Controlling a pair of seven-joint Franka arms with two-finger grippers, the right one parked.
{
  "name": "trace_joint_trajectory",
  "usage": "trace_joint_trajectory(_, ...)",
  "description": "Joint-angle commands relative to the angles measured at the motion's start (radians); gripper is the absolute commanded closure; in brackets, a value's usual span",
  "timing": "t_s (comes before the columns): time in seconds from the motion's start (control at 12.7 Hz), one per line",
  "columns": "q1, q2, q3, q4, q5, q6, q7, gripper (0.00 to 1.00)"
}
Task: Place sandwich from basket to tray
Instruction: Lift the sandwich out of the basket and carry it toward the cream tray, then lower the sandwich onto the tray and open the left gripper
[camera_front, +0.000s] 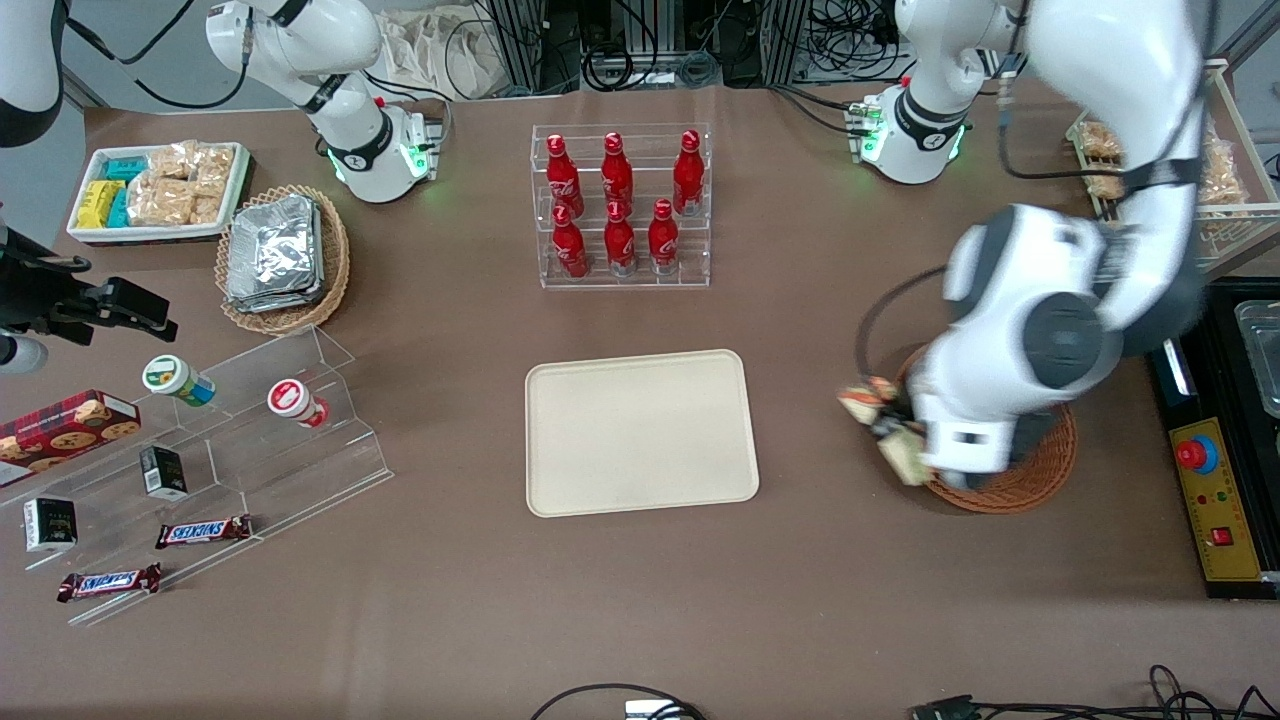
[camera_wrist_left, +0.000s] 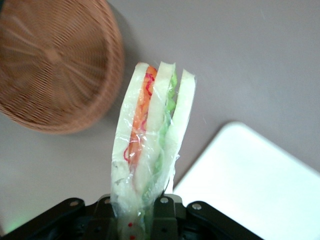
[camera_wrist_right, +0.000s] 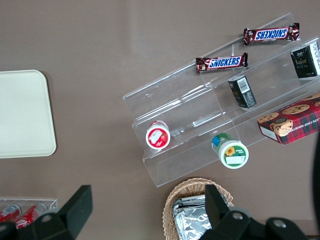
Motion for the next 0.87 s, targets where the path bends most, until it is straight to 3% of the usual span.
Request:
trace_joint_trajectory(0.0,-0.116,0.132,-0.004,0.081,0.002,0.057,0.024,1.00)
trace_joint_trajectory(0.55,-0.208,0.313,-0.007,0.067,0.005,0.307,0.181,1.00)
trace_joint_trajectory(0.63,-0.208,0.329,-0.007,0.062,0.005,0.315,0.185,0.92)
trace_joint_trajectory(0.71,-0.208,0.340,-0.007,0.062,0.005,0.317,0.185,0.58)
trace_joint_trajectory(0.79,-0.208,0.344,-0.007,0.062,0.007,0.320,0.185,0.01)
